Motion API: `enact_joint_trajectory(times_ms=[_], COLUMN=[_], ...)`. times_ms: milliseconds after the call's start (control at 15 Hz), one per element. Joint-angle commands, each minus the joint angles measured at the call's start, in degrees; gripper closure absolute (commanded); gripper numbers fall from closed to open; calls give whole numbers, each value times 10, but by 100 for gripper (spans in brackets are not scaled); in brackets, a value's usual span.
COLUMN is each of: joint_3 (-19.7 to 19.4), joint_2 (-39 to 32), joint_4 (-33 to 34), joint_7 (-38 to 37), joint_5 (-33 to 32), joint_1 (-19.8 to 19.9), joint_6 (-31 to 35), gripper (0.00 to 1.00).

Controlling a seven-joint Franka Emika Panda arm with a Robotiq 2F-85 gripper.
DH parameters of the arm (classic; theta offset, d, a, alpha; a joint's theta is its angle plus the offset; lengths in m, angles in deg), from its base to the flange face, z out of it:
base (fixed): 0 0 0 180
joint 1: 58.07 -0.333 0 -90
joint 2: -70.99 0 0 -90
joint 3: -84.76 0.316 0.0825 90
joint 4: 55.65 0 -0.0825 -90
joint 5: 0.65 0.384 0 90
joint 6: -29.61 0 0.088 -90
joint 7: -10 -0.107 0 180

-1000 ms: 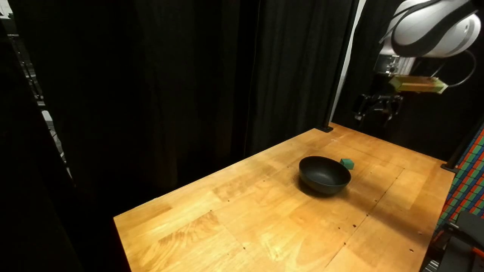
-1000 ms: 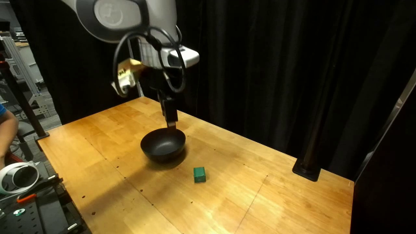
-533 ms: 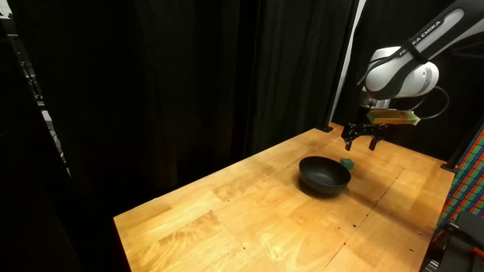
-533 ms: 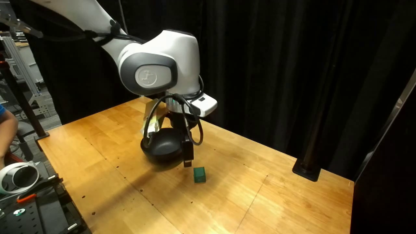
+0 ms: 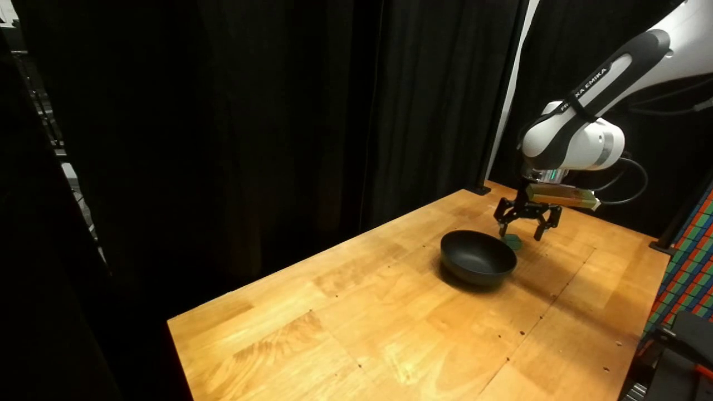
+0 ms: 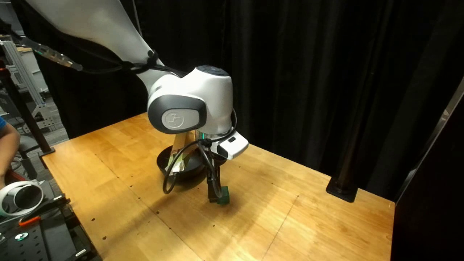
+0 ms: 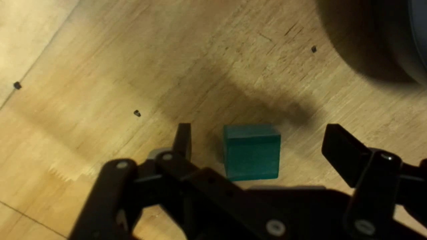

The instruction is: Put the green cube in the black bowl

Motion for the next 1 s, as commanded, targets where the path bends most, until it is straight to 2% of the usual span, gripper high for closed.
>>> enact_joint_trajectory(times_ms=[0, 67, 133, 400, 533, 600, 800, 933], joint_3=[10, 8, 6, 3, -7, -15, -25, -11], joint_2=[-37, -45, -53, -73, -55, -35, 38, 95], joint_4=[29, 32, 35, 44, 36, 31, 5, -9], joint_7=[10, 8, 6, 1, -12, -23, -37, -25], joint_5=[20, 17, 12, 10, 5, 1, -5, 9], joint_1=[8, 6, 4, 2, -5, -11, -19, -11], joint_6=[33, 46, 56, 80, 63, 39, -19, -67], gripper=[0, 25, 26, 58, 73, 78, 78, 78])
